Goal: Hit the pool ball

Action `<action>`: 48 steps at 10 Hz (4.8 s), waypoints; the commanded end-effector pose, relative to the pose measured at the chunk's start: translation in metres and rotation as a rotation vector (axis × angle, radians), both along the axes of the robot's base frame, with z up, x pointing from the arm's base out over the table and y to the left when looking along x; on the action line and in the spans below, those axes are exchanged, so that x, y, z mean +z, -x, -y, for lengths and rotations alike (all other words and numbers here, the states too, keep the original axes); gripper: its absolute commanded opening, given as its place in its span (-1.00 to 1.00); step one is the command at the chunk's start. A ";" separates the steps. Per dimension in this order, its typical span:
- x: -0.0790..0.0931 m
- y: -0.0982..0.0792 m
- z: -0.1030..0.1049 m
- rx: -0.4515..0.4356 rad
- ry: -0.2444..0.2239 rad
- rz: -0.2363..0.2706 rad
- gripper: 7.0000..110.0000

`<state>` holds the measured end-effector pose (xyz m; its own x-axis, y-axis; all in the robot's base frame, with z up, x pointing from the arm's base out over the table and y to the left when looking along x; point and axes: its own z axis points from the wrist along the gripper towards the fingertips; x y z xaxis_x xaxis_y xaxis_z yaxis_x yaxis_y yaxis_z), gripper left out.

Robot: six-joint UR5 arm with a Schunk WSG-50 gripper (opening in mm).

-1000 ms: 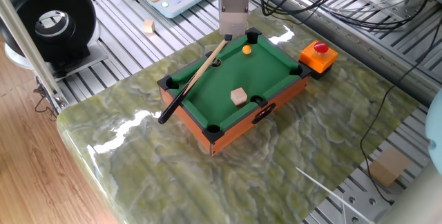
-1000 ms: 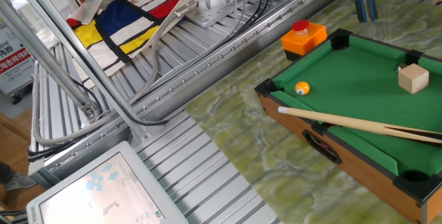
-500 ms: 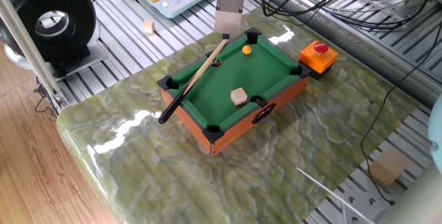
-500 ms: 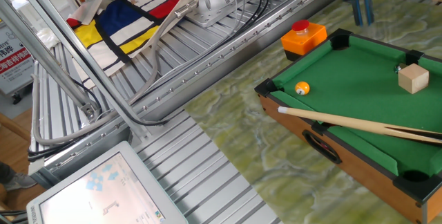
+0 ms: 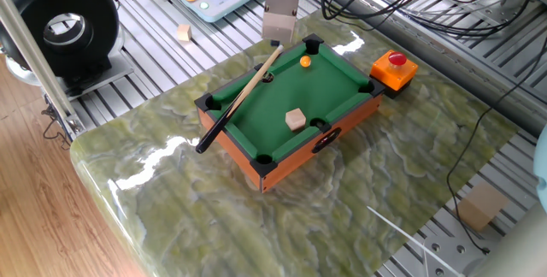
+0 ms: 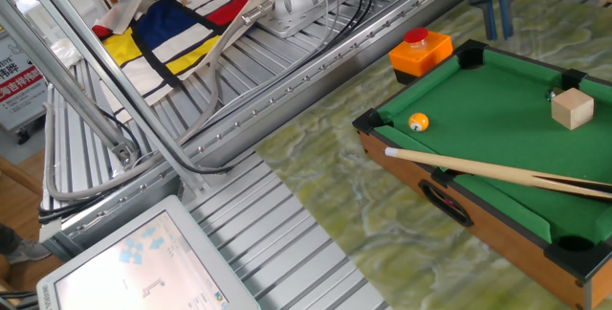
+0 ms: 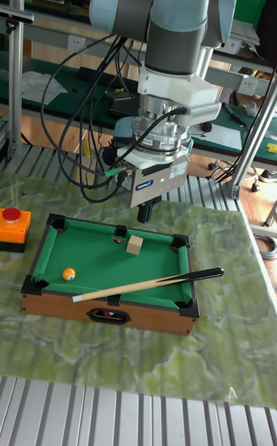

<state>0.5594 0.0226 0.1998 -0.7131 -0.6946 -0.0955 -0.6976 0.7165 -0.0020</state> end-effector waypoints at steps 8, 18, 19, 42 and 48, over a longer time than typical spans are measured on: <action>0.052 -0.108 -0.031 0.287 0.033 0.022 -1.00; -0.035 -0.053 -0.051 0.581 0.119 -0.039 -1.00; -0.035 -0.047 -0.054 0.597 0.112 -0.055 -1.00; -0.004 -0.130 -0.059 0.739 0.156 0.011 -1.00; -0.060 -0.109 -0.086 0.849 0.123 0.175 -1.00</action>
<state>0.6851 0.0960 0.1581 0.0400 -0.9992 -0.0073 -0.9862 -0.0383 -0.1612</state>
